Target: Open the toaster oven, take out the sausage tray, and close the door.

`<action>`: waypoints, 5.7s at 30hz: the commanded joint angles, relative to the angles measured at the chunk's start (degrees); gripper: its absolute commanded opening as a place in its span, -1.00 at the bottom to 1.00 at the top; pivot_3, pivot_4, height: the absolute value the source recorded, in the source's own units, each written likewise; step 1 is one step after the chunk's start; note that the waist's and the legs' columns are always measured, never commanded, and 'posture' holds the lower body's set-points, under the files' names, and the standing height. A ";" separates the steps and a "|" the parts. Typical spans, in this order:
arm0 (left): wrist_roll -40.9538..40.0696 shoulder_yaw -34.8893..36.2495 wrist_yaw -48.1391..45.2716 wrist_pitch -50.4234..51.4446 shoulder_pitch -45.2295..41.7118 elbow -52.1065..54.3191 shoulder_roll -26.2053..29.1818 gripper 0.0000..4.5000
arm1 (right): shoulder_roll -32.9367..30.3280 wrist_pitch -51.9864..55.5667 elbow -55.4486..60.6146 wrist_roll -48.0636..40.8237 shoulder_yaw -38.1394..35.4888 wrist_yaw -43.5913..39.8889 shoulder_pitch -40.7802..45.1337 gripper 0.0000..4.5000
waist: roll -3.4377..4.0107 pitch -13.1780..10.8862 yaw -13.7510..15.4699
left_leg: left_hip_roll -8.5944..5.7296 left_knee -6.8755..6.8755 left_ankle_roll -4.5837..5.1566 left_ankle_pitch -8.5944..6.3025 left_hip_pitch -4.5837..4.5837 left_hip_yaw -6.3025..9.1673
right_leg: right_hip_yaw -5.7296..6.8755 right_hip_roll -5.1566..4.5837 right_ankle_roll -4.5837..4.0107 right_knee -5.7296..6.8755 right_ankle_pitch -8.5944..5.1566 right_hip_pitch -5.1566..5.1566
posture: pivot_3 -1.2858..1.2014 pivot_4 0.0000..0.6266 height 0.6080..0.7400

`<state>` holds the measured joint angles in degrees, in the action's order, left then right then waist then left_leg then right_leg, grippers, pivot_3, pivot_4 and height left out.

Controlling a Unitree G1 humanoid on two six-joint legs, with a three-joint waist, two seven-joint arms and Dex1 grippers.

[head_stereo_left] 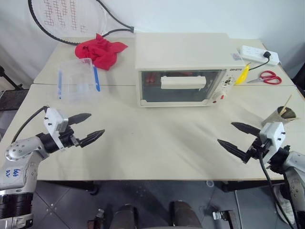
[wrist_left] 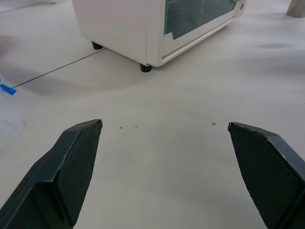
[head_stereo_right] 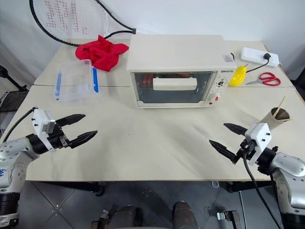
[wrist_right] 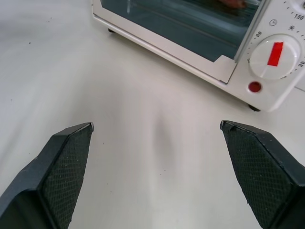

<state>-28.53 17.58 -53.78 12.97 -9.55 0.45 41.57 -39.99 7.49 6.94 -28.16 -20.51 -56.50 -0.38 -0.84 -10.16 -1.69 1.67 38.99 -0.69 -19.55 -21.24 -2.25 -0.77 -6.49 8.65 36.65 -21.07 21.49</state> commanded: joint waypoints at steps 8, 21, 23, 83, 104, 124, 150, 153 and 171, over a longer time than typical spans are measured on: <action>-18.89 3.02 -3.67 17.90 -9.16 5.42 1.54 1.00 | 2.93 11.83 -6.22 -8.71 6.59 -0.01 25.87 0.98 | 0.06 -0.13 -0.47 | 0.04 0.10 -0.11 0.10 -0.01 0.15 | 0.22 -0.08 -0.05 0.21 0.05 0.05 | 0.03 -0.52 1.00; -18.85 2.80 -2.08 19.12 -8.48 8.53 0.29 1.00 | 5.68 9.00 -13.50 -5.34 12.64 -6.52 36.05 0.98 | 0.09 -0.13 -0.09 | 0.06 0.13 0.01 -0.15 -0.20 0.14 | 1.22 -0.24 -0.13 0.00 0.01 0.11 | 0.03 -0.52 1.00; -18.26 3.03 -2.16 18.66 -7.61 8.57 0.51 1.00 | 5.24 8.34 -10.64 -5.63 12.70 -7.84 34.59 0.98 | 0.09 -0.13 -0.07 | 0.10 0.14 -0.08 -0.09 -0.20 0.14 | 1.23 -0.20 -0.13 0.02 0.01 0.11 | 0.03 -0.52 1.00; 5.56 -11.86 -4.15 -13.46 -17.13 -8.14 -19.87 -0.46 | 4.74 -3.41 -4.64 38.64 32.39 29.73 32.24 1.00 | 0.06 -0.19 0.82 | -0.02 0.19 -0.14 0.08 -0.20 0.01 | 1.66 -0.18 -0.27 -0.10 0.28 0.14 | 0.03 -0.52 1.00; -9.90 -2.30 -1.76 5.69 -2.09 14.03 -6.41 1.00 | 19.93 -19.32 -55.64 63.02 45.09 55.34 60.45 0.27 | 0.08 -0.21 -1.95 | 0.13 0.09 -0.21 0.12 -0.16 0.20 | 1.81 -0.28 -0.32 0.11 0.25 0.12 | 0.03 -0.52 1.00; -3.21 -10.47 -7.69 -2.96 -29.64 -12.44 -13.95 1.00 | 17.80 -23.87 -53.07 64.71 45.00 52.87 62.38 -1.00 | 0.07 -0.21 -3.21 | 0.02 0.06 -0.22 0.12 -0.20 0.20 | 2.02 -0.19 -0.32 0.12 0.25 0.13 | 0.03 -0.52 1.00; 2.25 -10.12 -13.83 -8.53 -40.44 -32.85 -14.87 1.00 | 11.92 -6.36 -0.16 66.22 38.44 32.55 32.51 -1.00 | 0.06 -0.21 -2.67 | 0.01 0.13 -0.23 0.12 -0.31 0.10 | 2.16 -0.22 -0.32 0.28 0.25 0.39 | 0.03 -0.52 1.00; 2.13 -10.11 -13.87 -8.00 -40.26 -32.35 -14.79 1.00 | 11.39 -5.40 3.45 67.03 37.60 32.25 30.28 -1.00 | 0.06 -0.21 -2.18 | 0.01 0.17 -0.24 0.13 -0.30 0.10 | 2.14 -0.21 -0.32 0.29 0.25 0.38 | 0.03 -0.52 1.00; -4.16 -6.12 -7.18 12.24 -27.84 -14.96 -10.64 1.00 | 5.32 -13.79 14.26 69.88 35.88 33.22 15.42 -1.00 | 0.05 -0.21 -1.00 | 0.01 0.17 -0.23 0.13 -0.29 0.03 | 2.05 -0.21 -0.32 0.30 0.25 0.41 | 0.03 -0.52 1.00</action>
<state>-29.43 10.23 -62.53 19.96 -37.68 -19.59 30.00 -34.81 -5.07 17.35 41.89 17.10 -24.35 15.19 -0.78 -10.37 -2.70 1.68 39.16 -0.92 -19.43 -21.53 -2.22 1.27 -6.70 8.33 36.96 -20.82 21.90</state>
